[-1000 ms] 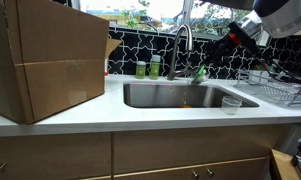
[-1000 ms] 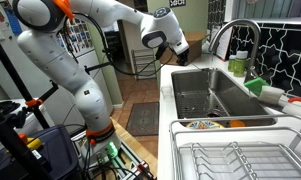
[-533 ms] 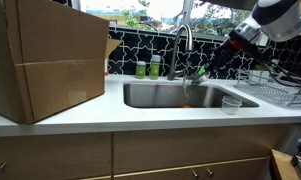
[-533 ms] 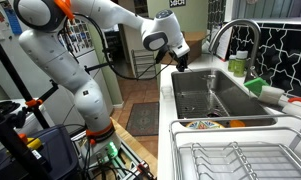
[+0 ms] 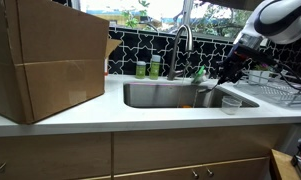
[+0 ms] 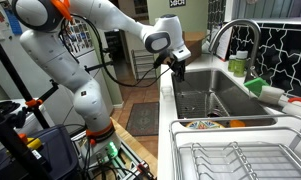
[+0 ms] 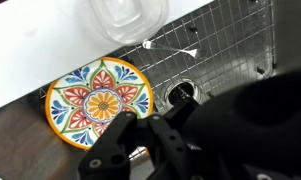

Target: Pick up the spoon in the dishes drying rack and rinse it on the tap running tap water twice before putting it back in the dishes washing rack

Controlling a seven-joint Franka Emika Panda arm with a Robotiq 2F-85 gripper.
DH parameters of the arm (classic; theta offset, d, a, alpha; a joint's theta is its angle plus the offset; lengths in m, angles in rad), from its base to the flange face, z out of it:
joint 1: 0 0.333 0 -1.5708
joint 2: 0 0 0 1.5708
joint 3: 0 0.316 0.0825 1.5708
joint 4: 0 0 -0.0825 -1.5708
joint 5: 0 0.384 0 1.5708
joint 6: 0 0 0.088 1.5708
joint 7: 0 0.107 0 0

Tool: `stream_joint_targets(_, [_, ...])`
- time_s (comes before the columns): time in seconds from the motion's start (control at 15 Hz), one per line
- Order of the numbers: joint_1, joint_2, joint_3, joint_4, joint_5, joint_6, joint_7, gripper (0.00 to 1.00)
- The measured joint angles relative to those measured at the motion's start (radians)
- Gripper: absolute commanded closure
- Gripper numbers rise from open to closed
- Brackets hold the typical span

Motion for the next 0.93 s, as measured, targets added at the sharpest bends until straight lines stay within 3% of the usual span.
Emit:
stream_joint_targets(0.67, [-0.006, -0.007, 0.000, 0.007, -0.097, -0.088, 0.000, 0.98])
stream_joint_targets(0.93, [0.016, -0.013, -0.008, 0.024, 0.045, -0.032, 0.001, 0.98])
